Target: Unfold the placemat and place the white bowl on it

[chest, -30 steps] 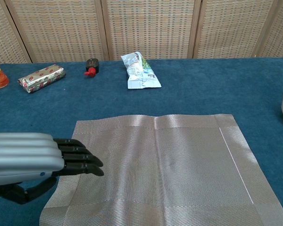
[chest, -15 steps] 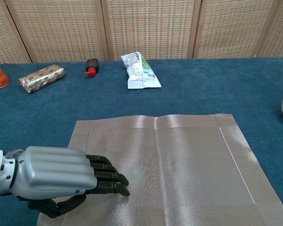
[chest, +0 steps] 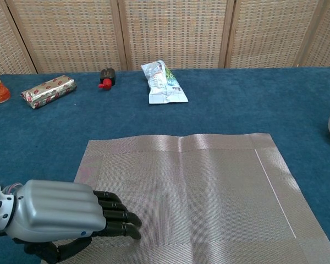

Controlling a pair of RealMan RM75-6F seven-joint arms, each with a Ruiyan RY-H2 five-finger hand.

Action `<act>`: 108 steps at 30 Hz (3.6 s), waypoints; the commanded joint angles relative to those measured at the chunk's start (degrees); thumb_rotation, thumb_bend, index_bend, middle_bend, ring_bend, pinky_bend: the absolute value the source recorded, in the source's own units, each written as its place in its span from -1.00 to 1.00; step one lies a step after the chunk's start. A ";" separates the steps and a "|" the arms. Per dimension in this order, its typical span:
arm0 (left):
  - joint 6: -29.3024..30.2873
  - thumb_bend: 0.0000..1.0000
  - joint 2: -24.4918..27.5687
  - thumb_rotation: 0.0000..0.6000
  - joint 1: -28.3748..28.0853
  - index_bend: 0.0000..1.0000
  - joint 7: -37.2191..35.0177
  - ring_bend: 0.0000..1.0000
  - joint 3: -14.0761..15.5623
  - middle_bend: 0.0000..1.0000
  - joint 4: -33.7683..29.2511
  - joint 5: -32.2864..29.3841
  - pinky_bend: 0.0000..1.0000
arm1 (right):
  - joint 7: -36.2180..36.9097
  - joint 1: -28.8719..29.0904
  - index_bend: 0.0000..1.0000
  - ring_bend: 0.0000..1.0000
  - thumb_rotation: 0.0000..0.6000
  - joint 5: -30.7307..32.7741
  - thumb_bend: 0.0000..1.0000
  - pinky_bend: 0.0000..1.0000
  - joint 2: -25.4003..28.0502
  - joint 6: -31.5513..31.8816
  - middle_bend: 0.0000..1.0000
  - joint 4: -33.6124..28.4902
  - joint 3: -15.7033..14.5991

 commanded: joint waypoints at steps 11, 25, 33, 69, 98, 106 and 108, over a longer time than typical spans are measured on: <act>14.92 -0.18 4.84 1.00 5.62 -1.00 -4.93 -1.00 -1.36 -1.00 -4.01 6.59 -1.00 | 0.03 0.05 -0.59 -1.00 1.00 0.33 -0.51 -1.00 0.11 -0.09 -1.00 0.29 0.20; 40.83 -0.37 7.84 1.00 20.35 -1.00 -10.33 -1.00 -1.96 -1.00 -0.14 14.25 -1.00 | -2.68 4.39 -0.53 -1.00 1.00 2.45 -0.51 -1.00 -0.57 -5.67 -1.00 1.30 2.22; 44.35 -0.37 9.35 1.00 24.65 -1.00 -15.09 -1.00 -1.31 -1.00 2.53 14.96 -1.00 | -11.31 10.47 -0.39 -1.00 1.00 8.18 -0.52 -1.00 -4.65 -12.39 -1.00 3.83 4.86; 42.43 -0.37 10.95 1.00 27.50 -1.00 -20.17 -1.00 -6.43 -1.00 5.29 14.33 -1.00 | -13.87 18.96 0.19 -1.00 1.00 23.72 -0.52 -0.88 -25.67 -26.48 -0.61 36.95 6.11; 40.95 -0.37 11.18 1.00 28.22 -1.00 -21.76 -1.00 -7.50 -1.00 5.27 15.46 -1.00 | -5.96 18.13 0.48 -1.00 1.00 14.15 -0.14 -0.74 -30.48 -18.78 -0.45 39.66 5.84; 40.96 -0.37 11.34 1.00 28.44 -1.00 -21.89 -1.00 -7.50 -1.00 5.07 16.04 -1.00 | -7.07 16.89 0.49 -1.00 1.00 12.21 -0.14 -0.72 -28.09 -15.50 -0.45 30.45 5.46; 40.98 -0.37 11.41 1.00 28.51 -1.00 -21.95 -1.00 -7.46 -1.00 4.98 16.24 -1.00 | -7.53 16.58 0.49 -1.00 1.00 11.85 -0.14 -0.72 -27.58 -14.90 -0.45 27.71 5.27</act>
